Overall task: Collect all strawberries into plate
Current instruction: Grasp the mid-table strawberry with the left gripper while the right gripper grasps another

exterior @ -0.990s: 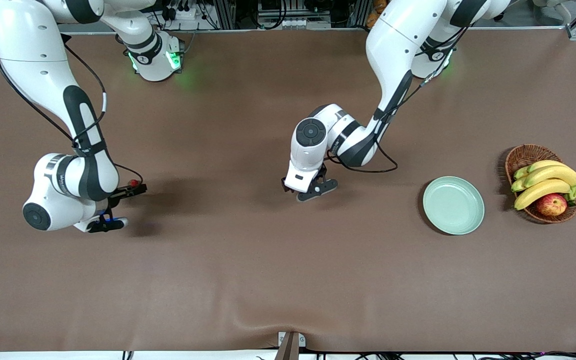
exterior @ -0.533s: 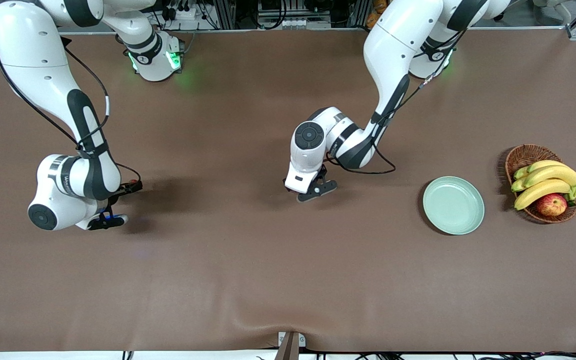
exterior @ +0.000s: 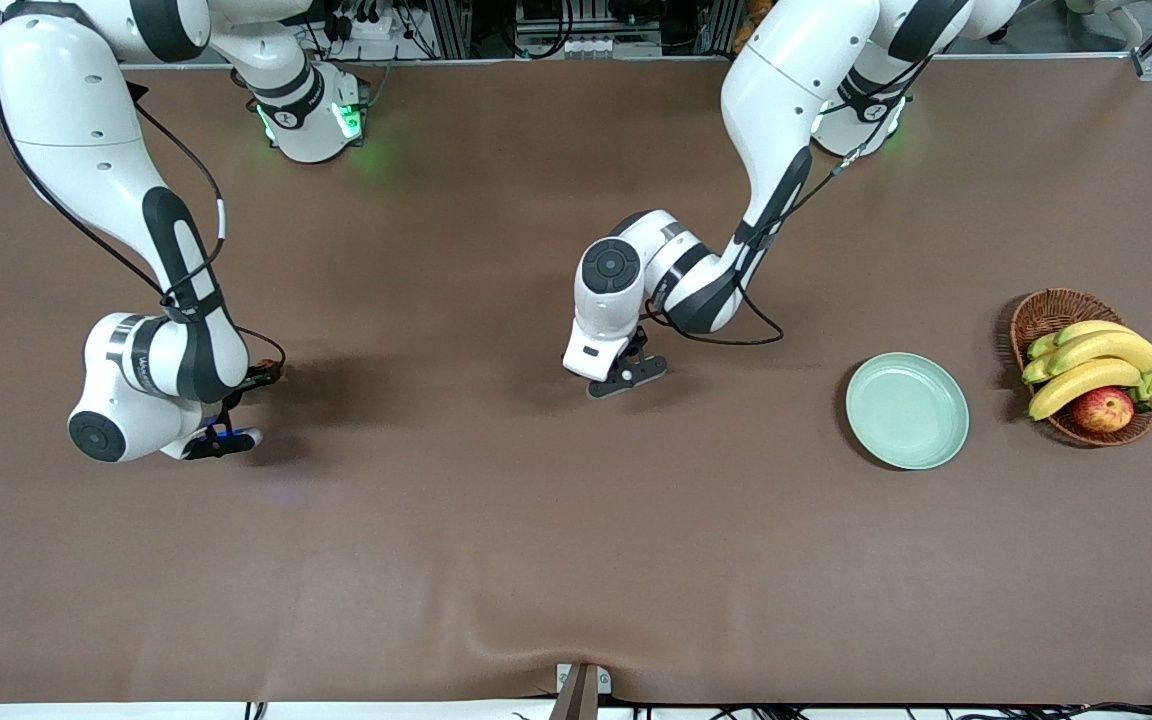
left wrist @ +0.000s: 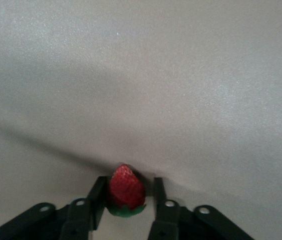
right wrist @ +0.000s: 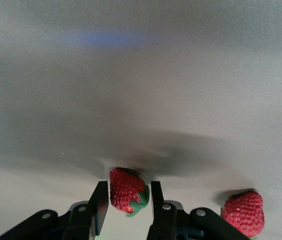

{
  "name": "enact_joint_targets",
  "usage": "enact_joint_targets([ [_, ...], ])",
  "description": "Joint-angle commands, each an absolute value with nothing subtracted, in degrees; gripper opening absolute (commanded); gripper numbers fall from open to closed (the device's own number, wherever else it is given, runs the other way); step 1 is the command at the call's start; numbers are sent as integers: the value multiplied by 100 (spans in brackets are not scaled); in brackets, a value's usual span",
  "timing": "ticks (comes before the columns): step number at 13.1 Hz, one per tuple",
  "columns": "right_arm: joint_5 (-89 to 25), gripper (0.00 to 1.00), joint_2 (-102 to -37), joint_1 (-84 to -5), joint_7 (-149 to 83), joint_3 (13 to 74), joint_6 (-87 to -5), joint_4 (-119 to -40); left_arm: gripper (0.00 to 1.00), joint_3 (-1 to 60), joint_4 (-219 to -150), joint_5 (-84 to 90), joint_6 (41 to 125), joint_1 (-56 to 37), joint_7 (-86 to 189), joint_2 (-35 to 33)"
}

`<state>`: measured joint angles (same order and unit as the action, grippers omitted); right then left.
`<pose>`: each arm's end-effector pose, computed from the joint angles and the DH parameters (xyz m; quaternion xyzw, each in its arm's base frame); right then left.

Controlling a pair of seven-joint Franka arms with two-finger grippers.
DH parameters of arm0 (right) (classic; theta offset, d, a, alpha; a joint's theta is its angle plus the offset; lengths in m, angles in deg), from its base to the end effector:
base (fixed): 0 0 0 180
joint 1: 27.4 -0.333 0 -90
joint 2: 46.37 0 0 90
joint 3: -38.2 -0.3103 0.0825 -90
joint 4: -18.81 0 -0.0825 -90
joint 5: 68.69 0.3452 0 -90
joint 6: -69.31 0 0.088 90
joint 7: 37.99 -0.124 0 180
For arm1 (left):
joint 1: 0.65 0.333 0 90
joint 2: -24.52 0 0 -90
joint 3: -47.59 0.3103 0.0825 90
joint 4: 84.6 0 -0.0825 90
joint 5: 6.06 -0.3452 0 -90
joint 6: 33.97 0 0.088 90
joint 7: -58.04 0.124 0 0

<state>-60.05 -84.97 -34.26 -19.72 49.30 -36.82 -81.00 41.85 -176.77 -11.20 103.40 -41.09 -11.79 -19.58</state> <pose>0.5589 -0.0230 0.1741 -0.9594 -0.0815 0.2647 0.0531 0.4672 -0.4722 0.1857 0.9823 0.1871 0.0031 0.0123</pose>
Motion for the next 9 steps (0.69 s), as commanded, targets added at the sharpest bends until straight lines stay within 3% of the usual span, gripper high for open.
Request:
enact_joint_targets([
  [1, -6200, 24, -8478, -3425, -1839, 4901, -3757, -8147, 0, 4231, -17627, -1169, 10271, -4100, -1236, -1942],
  [3, -6201, 20, -8469, -3443, -1769, 4901, -3765, -8138, 0, 4231, -17627, -1169, 9956, -3916, -1201, -1654],
  [6, -6148, 0, -8425, -3461, -1803, 4893, -3757, -8024, 0, 4214, -17644, -1151, 8990, -3406, -937, -942],
  [9, -6078, 0, -8338, -3618, -1952, 4875, -3704, -7612, 0, 4205, -17740, -1142, 8006, -2818, -431, -441],
])
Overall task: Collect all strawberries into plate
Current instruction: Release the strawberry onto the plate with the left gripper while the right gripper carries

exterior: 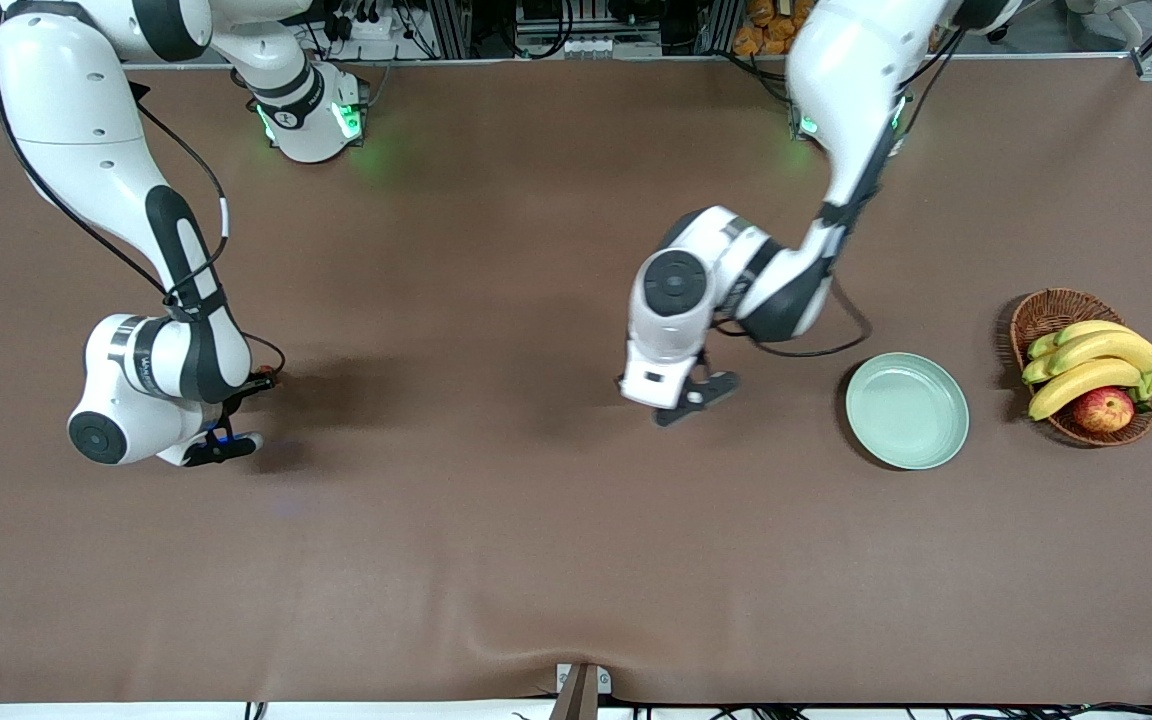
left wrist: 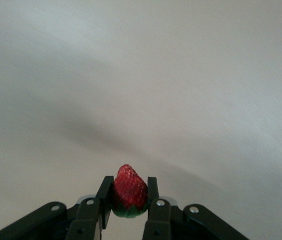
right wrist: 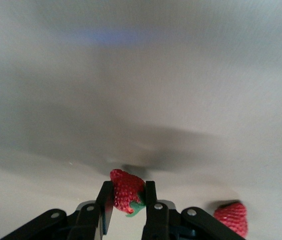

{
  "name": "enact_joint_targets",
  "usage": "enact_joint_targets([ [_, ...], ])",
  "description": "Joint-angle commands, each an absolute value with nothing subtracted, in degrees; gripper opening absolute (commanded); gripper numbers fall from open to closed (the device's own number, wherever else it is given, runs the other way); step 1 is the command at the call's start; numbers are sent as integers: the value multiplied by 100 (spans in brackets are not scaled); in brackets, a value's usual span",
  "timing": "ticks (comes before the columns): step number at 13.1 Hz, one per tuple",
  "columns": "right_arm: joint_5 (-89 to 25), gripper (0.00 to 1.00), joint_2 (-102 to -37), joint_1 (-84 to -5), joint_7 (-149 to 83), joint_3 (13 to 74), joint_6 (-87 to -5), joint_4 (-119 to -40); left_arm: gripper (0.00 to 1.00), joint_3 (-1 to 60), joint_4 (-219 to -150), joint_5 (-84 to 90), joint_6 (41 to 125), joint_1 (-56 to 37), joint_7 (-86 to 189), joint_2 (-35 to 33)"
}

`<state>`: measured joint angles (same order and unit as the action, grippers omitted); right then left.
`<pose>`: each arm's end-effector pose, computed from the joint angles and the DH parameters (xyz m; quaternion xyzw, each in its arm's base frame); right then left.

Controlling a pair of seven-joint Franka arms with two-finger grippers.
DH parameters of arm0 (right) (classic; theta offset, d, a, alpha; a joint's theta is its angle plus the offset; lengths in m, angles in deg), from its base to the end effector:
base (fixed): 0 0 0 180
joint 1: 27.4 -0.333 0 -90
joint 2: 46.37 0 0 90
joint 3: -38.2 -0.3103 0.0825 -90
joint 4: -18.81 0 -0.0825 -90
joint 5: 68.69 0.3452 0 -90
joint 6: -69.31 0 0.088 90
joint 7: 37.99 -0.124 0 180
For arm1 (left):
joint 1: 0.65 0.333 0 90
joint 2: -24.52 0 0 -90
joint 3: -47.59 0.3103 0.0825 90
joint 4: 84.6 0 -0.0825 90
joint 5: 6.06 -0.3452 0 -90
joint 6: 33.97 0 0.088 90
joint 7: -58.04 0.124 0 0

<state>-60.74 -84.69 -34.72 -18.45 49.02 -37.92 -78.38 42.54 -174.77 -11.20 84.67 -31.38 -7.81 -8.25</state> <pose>0.5783 -0.0160 0.1911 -0.9658 -0.1055 0.2326 0.0454 0.5356 -0.3693 0.3017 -0.9693 -0.2429 0.0116 0.0372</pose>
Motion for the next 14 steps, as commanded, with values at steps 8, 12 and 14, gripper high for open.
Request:
enact_joint_targets([
  [8, -2751, 0, -8223, -5479, -5273, 4796, -3765, -7382, 0, 4188, -18672, -1186, 7809, -656, 3233, -289],
  [12, -948, 0, -8460, -6289, -5706, 4700, -4721, -7382, 11, 4214, -18787, -1230, 8133, -197, 4072, -526],
  [14, -735, 0, -8644, -6605, -5715, 4664, -5353, -7382, 47, 4223, -18787, -1239, 8345, -49, 4317, -668],
])
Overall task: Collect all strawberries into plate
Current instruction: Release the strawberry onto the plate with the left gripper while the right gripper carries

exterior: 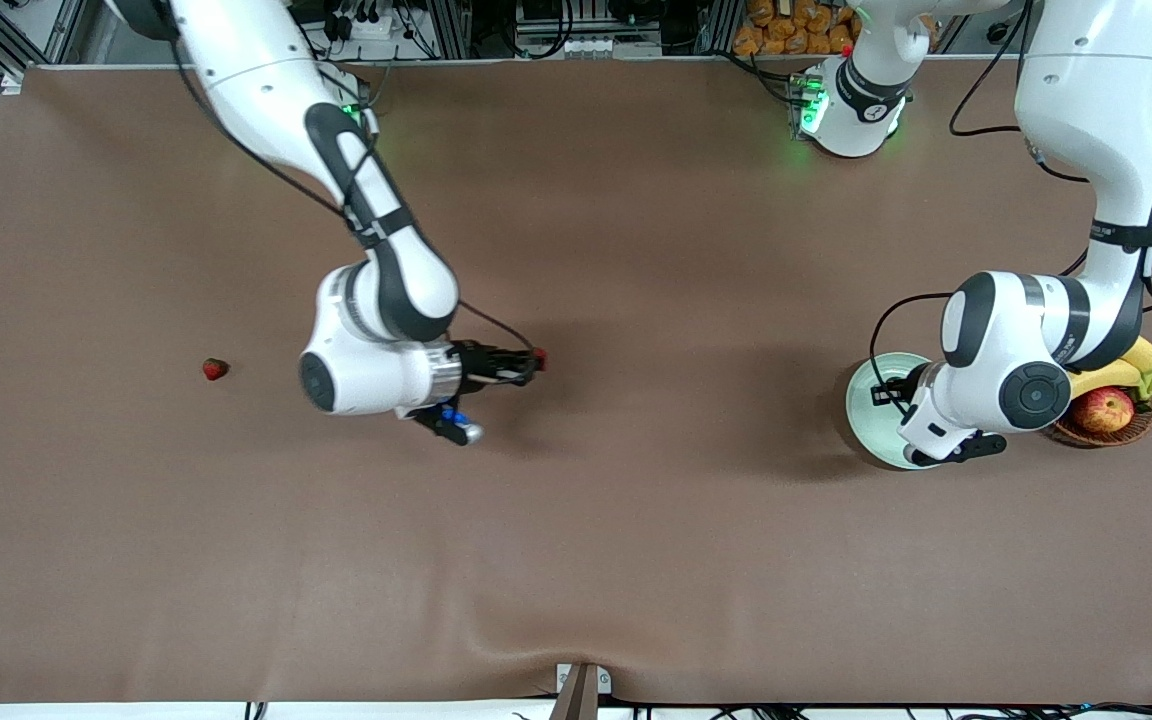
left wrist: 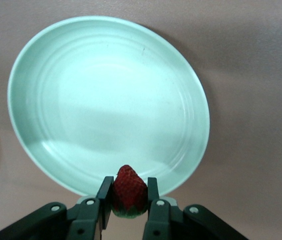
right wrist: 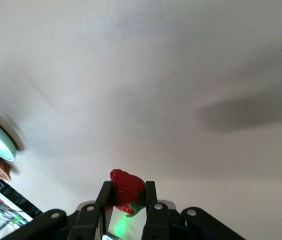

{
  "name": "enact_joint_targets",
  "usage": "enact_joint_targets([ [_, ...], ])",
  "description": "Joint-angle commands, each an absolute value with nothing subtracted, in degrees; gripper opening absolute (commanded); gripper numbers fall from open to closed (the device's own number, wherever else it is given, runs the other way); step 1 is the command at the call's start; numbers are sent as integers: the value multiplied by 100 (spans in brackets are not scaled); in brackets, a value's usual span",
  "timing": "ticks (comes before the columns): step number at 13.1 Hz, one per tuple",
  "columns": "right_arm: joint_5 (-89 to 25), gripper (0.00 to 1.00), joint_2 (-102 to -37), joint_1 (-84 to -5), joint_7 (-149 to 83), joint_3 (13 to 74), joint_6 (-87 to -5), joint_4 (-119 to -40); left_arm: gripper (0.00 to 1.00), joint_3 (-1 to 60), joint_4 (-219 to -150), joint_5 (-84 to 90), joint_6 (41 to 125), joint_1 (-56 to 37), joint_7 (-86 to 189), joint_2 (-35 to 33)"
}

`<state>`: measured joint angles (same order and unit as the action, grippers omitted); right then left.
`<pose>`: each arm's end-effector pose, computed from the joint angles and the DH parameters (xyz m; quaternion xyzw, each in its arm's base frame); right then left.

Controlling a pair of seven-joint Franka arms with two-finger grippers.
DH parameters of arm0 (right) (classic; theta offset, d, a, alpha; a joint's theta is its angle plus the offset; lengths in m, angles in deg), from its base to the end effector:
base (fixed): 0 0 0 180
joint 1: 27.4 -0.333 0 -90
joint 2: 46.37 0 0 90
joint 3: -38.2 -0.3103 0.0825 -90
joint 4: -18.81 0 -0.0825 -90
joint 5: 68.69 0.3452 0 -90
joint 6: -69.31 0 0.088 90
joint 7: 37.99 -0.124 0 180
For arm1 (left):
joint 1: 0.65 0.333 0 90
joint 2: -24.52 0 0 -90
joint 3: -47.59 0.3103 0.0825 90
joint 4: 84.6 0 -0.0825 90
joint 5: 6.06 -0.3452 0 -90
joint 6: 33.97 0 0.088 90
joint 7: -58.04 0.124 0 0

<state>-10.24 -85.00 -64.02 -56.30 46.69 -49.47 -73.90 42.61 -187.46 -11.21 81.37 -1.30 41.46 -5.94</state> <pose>0.5409 0.3675 0.2401 -0.9095 0.1920 0.2203 0.2957 0.5800 -0.0477 0.2377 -0.9853 -0.0715 0.1491 0.0440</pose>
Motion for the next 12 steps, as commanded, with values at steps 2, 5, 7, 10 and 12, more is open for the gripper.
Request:
enact_joint_targets([
  [2, -567, 0, -8794, -6870, -5715, 4611, -5776, -7374, 100, 4205, -18778, -1248, 8354, 58, 4669, -607],
  [5, -339, 0, -8978, -7098, -5724, 4523, -6242, -7365, 100, 4048, -18735, -1160, 7935, 128, 4653, -291],
  [7, -259, 5, -9049, -7222, -5724, 4480, -6524, -7365, 100, 3837, -18717, -819, 7565, 111, 4444, -10],
  [10, -285, 76, -9014, -7161, -5715, 4444, -6578, -7374, 100, 3311, -18699, -475, 7458, 93, 3549, 106],
  [12, -338, 97, -8936, -7004, -5680, 4453, -6517, -7435, 100, 2906, -18621, -474, 7467, 49, 2740, 44],
])
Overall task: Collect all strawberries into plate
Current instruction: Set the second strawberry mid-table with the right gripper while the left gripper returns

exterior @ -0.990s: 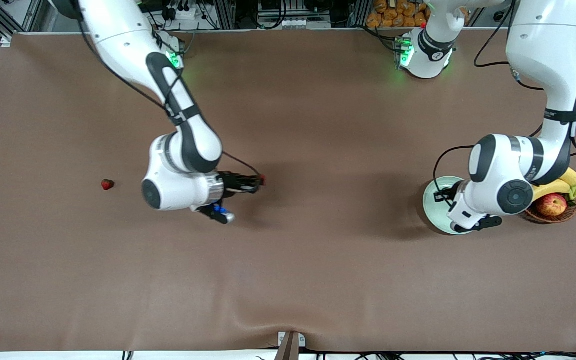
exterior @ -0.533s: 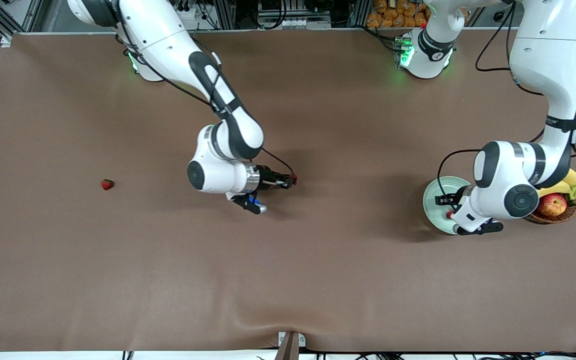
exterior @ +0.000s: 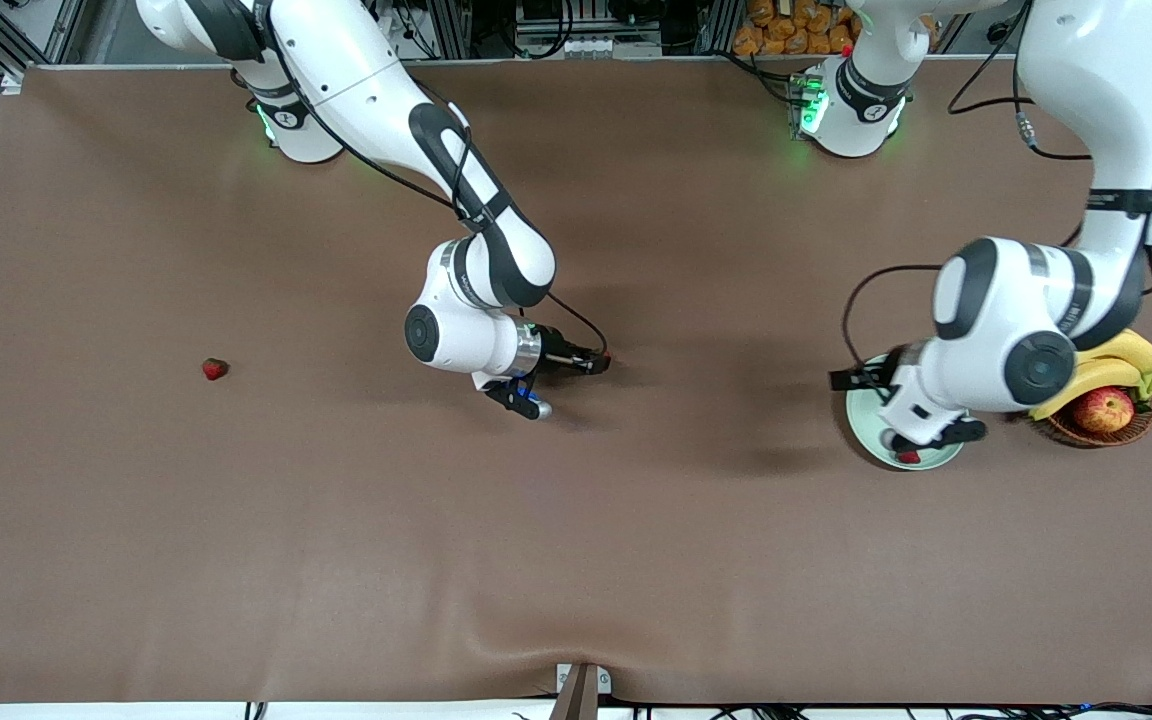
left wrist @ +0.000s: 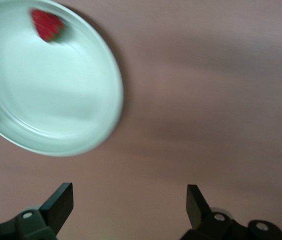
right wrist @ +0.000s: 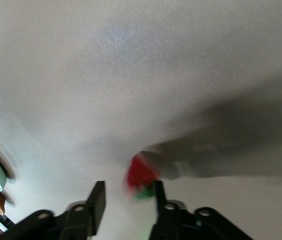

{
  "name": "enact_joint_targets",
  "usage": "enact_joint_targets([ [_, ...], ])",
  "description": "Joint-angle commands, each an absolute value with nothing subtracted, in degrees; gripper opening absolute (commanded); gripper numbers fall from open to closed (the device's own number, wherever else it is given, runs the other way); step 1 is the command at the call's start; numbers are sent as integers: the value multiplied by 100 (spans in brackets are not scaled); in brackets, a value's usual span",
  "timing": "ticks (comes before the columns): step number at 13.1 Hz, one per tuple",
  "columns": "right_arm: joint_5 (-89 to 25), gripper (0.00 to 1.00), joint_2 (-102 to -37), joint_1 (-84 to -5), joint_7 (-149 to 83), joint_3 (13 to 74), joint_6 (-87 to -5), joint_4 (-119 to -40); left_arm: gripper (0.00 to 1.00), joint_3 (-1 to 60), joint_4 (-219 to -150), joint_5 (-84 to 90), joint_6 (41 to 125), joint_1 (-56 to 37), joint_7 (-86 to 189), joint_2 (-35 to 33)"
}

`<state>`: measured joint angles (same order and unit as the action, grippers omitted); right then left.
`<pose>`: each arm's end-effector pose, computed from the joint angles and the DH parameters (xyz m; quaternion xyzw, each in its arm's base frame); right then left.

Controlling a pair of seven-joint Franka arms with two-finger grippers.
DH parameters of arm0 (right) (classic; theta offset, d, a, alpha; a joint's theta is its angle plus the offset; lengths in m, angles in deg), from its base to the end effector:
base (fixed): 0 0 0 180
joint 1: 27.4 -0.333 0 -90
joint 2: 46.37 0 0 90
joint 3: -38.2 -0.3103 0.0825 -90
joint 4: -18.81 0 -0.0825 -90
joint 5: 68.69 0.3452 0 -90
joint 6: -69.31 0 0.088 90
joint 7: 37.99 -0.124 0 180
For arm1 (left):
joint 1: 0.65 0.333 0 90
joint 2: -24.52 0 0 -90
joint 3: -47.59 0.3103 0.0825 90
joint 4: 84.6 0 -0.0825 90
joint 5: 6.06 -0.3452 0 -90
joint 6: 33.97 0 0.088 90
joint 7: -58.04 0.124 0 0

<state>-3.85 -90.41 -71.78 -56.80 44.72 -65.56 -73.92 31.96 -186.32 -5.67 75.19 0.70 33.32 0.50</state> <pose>0.5055 0.4349 0.1878 -0.9135 0.2223 0.1642 0.2984 0.5639 -0.1330 0.3124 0.9843 0.0951 -0.1484 0.0100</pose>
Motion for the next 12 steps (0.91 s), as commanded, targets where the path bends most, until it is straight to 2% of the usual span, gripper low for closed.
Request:
enact_joint_targets([
  [1, -373, 100, -8831, -6785, -5662, 4453, -6307, -7487, 100, 2774, -18603, -474, 7510, -29, 2441, 18],
  [3, -714, 100, -8629, -6267, -5645, 4505, -5396, -7497, 100, 2746, -18419, -466, 7537, -388, 1748, -174],
  [6, -2415, 100, -8312, -5221, -5645, 4506, -4252, -7470, 100, 2746, -17910, -352, 7686, -1161, 404, -587],
  [9, -4130, 100, -8083, -4447, -5609, 4506, -3855, -7453, 100, 2746, -17610, -325, 8027, -1865, -767, -948],
  [12, -5187, 100, -7986, -3867, -4884, 4506, -3818, -7444, 100, 2764, -17609, -342, 8800, -2436, -1514, -1212],
])
